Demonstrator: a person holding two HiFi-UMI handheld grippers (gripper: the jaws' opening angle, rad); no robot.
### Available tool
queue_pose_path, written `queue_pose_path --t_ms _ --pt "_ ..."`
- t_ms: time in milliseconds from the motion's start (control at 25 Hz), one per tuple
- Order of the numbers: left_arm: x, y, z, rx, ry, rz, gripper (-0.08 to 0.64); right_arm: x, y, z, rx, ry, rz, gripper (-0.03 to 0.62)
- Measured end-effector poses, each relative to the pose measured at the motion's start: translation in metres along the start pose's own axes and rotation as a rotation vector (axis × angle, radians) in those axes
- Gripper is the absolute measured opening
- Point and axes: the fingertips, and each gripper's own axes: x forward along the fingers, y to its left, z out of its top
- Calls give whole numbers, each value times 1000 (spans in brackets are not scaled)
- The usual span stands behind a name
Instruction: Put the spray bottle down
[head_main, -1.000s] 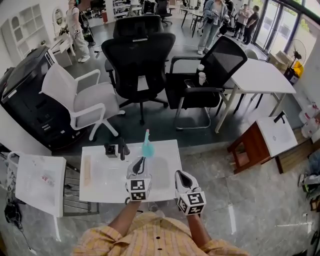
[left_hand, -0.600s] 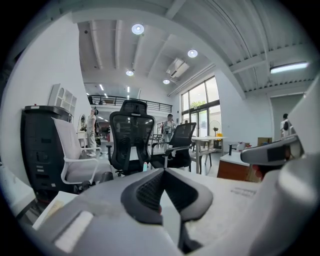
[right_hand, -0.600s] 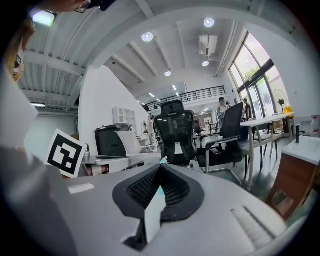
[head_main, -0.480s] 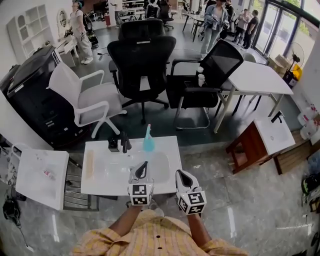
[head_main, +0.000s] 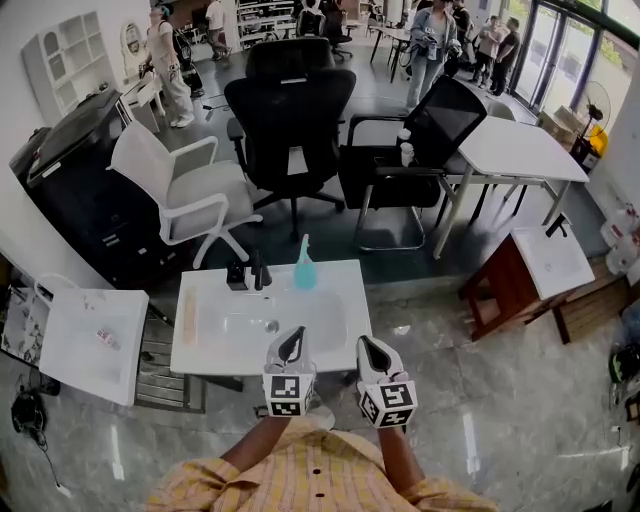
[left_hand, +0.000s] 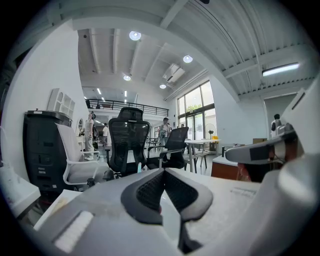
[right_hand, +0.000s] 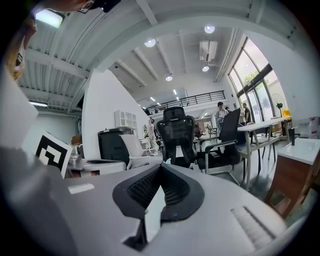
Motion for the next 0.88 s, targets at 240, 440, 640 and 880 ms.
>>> queue_pose_path --t_ms 240,440,640,880 --pt "-21 -6 -3 16 -16 -3 -2 -11 13 -2 -11 -11 17 -2" --pt "-39 -8 -3 22 -19 -9 -2 -19 22 -5 -8 -23 13 -2" --pt "-45 -6 -8 22 -19 -5 -2 -24 25 -7 -9 -31 12 -2" --pt "-52 -8 -12 18 -13 -10 -2 -28 26 -9 -11 -34 0 -2"
